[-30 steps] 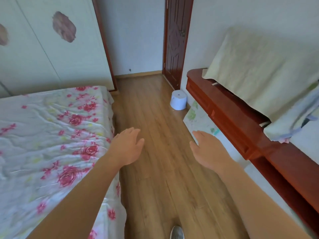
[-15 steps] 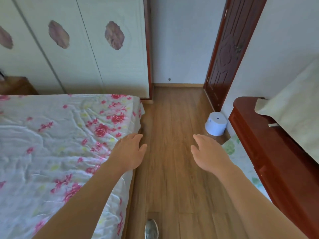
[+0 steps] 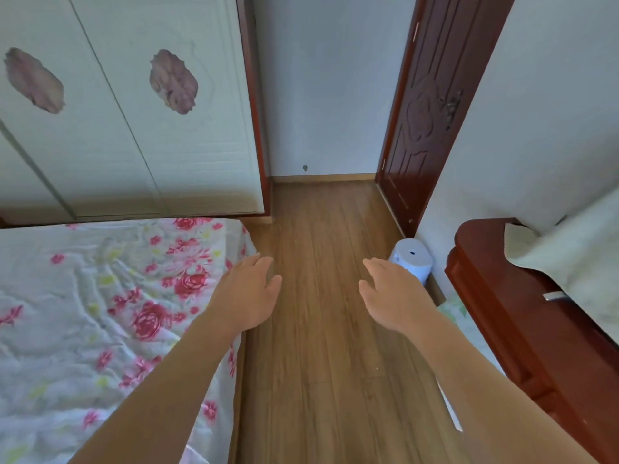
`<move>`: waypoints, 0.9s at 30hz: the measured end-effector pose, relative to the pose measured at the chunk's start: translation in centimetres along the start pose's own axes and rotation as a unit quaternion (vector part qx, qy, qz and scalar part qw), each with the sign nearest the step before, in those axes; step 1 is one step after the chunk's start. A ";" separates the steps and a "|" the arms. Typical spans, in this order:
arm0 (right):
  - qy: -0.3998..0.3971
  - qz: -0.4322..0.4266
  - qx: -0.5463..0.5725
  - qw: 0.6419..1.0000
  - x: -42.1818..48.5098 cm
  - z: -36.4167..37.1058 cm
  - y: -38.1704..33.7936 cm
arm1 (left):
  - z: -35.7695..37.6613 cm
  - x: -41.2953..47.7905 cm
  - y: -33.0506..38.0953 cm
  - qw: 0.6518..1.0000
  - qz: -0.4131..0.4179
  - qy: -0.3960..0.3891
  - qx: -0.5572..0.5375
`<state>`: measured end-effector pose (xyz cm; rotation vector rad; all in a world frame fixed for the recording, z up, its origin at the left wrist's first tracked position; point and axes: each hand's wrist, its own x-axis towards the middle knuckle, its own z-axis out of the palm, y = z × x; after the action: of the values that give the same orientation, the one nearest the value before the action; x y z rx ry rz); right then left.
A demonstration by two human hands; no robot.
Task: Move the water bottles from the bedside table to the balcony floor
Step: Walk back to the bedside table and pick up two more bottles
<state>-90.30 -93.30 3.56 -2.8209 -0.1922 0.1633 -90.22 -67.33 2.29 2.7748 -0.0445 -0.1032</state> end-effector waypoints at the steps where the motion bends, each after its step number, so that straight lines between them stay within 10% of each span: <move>1: 0.000 0.003 0.007 1.000 1.9 -0.3 0.6 | 0.1 1.9 0.2 1.000 0.001 -0.002 -0.001; 27: -0.031 -0.137 -0.010 0.990 53.1 -5.6 1.6 | -4.3 45.4 -4.3 0.985 -0.164 0.059 -0.021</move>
<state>-37.07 -88.48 3.48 -2.7738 -0.5952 0.1883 -44.54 -63.78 1.70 2.7153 0.4392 -0.0220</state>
